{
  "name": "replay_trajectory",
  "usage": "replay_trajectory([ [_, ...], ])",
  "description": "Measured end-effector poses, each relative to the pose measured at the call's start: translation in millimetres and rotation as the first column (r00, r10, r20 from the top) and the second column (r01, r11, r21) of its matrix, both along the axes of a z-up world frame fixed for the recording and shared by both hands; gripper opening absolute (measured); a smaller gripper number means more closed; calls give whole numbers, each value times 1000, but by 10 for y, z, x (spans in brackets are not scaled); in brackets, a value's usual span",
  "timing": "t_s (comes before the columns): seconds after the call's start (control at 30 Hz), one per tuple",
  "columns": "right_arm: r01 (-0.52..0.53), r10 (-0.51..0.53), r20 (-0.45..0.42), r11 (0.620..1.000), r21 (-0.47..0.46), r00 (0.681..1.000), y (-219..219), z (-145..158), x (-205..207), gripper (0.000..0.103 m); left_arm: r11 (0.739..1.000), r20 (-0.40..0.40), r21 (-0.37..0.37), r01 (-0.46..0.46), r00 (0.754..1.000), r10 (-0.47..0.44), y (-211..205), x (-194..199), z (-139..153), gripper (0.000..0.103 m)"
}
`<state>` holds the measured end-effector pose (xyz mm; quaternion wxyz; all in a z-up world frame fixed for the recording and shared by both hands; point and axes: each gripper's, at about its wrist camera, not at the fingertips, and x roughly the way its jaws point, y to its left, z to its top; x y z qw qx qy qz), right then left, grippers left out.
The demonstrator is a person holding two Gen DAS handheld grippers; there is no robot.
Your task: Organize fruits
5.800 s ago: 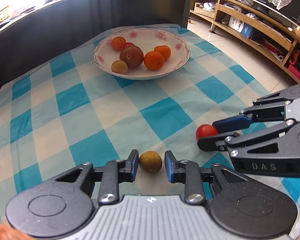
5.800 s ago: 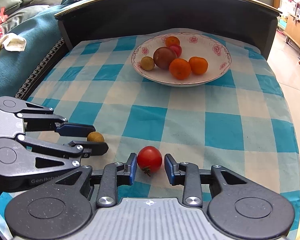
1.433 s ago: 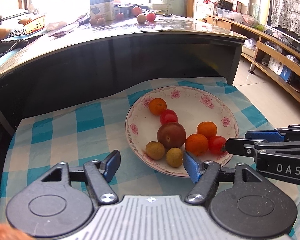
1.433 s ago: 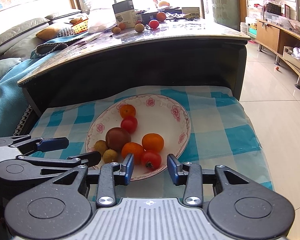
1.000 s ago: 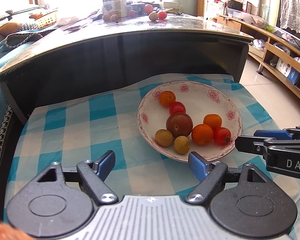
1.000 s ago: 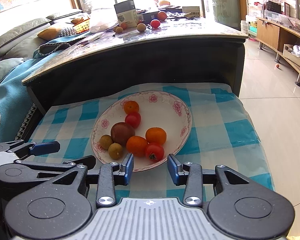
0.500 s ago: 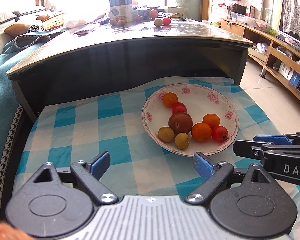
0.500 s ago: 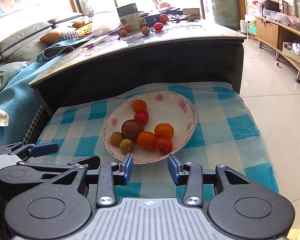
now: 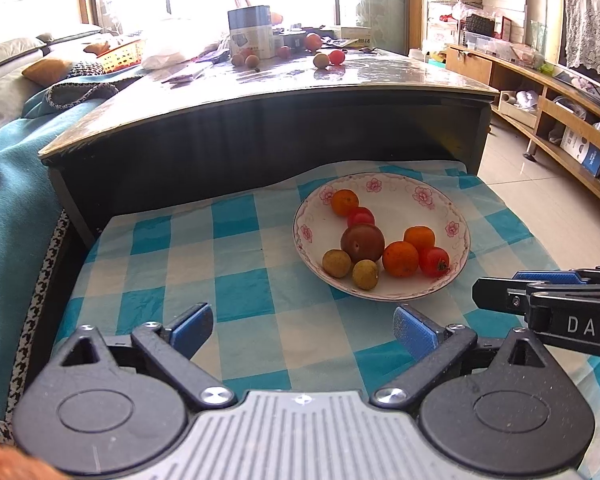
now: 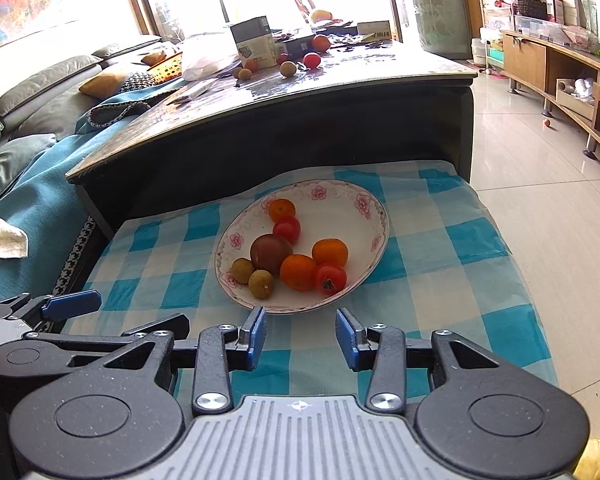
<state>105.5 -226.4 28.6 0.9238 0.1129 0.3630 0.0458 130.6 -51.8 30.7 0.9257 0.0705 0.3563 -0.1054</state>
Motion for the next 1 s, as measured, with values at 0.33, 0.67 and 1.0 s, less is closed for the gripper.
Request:
replay_trajectory([
  [0.33, 10, -10, 3, 1000, 14, 1000, 8, 21, -109, 35, 1000, 5, -18, -7, 1000, 7, 40, -117, 47, 103],
  [0.67, 18, -17, -12, 999, 36, 1000, 79, 2, -371, 35, 1000, -4, -16, -13, 1000, 13, 92, -318, 61, 103],
  [1.0, 25, -23, -32, 998, 53, 999, 162, -25, -701, 35, 1000, -6, -12, -11, 1000, 11, 152, -593, 89, 103],
])
